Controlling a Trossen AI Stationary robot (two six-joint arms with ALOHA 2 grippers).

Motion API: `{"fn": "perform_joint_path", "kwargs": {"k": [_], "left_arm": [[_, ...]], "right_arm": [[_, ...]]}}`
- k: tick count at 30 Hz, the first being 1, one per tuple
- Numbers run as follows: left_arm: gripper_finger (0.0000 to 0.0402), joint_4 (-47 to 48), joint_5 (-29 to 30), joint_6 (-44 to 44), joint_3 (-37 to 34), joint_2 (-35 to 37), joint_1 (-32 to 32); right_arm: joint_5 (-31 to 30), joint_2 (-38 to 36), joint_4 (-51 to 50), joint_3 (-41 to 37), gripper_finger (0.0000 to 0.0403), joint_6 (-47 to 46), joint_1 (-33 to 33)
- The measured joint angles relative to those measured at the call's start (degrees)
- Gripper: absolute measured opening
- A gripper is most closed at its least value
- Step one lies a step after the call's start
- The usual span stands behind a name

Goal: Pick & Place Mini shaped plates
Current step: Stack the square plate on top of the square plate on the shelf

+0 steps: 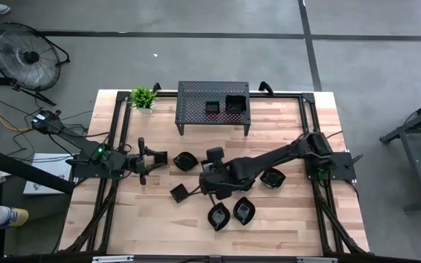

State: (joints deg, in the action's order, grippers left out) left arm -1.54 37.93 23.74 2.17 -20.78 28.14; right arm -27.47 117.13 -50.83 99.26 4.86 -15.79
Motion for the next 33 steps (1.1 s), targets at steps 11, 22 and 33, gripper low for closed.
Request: {"fn": "perform_joint_path", "kwargs": {"k": [11, 22, 33], "left_arm": [[0.0188, -0.02, -0.01, 0.00, 0.00, 0.00, 0.00], [0.0188, -0.01, 0.00, 0.00, 0.00, 0.01, 0.00], [0.0188, -0.01, 0.00, -0.01, 0.00, 0.01, 0.00]], "right_arm": [[-12.67, -3.26, 0.00, 0.02, 0.0000, 2.52, 1.67], [-19.38, -3.23, 2.25, 0.00, 0.0000, 9.76, 6.08], [-22.33, -3.22, 2.27, 0.01, 0.0000, 11.27, 10.03]]}}
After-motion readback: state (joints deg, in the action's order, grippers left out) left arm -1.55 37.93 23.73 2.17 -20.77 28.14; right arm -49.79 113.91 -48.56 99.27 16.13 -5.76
